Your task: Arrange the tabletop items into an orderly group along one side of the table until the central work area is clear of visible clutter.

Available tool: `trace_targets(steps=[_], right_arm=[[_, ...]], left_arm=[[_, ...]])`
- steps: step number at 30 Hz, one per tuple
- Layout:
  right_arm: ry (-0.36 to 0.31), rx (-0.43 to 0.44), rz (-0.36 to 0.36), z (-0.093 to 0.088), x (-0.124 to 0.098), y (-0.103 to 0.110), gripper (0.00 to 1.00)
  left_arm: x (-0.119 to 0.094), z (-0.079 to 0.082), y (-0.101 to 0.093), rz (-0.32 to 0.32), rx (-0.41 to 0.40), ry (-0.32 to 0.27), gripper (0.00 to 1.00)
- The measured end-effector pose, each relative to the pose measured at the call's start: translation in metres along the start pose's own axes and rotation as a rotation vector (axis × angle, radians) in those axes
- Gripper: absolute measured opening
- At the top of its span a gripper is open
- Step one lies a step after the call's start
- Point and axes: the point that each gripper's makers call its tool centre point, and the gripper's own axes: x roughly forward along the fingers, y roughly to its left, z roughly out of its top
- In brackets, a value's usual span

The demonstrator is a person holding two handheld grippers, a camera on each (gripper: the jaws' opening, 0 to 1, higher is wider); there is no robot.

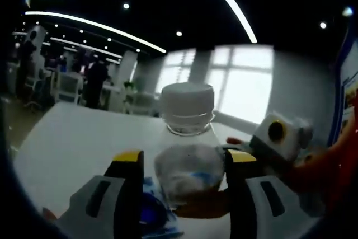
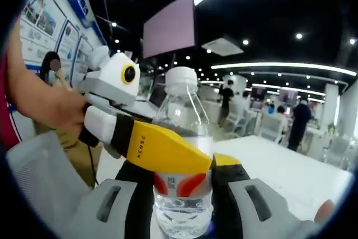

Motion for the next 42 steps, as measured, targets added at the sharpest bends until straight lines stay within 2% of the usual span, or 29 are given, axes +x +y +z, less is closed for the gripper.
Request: trace_targets(steps=[5,12,18,23,29,37,42], right_arm=[[0.012,0.019,-0.006,-0.002,0.001,0.001,0.38],[0.027,0.028,-0.018,-0.005,0.003,0.001,0.39],[0.041,0.043,-0.027,-0.007,0.005,0.003,0.39],[0.044,0.07,-0.02,-0.005,0.004,0.006,0.4],[0.069,0.115,0.032,-0.004,0.001,0.014,0.41],[0.084,0.124,0.14,-0.001,-0.009,0.027,0.41],[0.093,0.168,0.222,0.004,-0.015,0.033,0.41]], left_arm=[[0.001,-0.002,-0.003,-0.025,-0.001,0.023,0.44],[0.001,-0.006,0.0,-0.014,0.007,0.055,0.43],[-0.001,-0.007,0.0,0.005,0.047,0.096,0.42],[-0.004,-0.007,-0.001,-0.003,0.037,0.137,0.41],[-0.008,-0.01,-0.005,-0.035,0.035,0.191,0.4],[-0.018,-0.01,-0.016,-0.118,0.061,0.215,0.4],[-0.024,-0.008,-0.023,-0.179,0.061,0.225,0.4]])
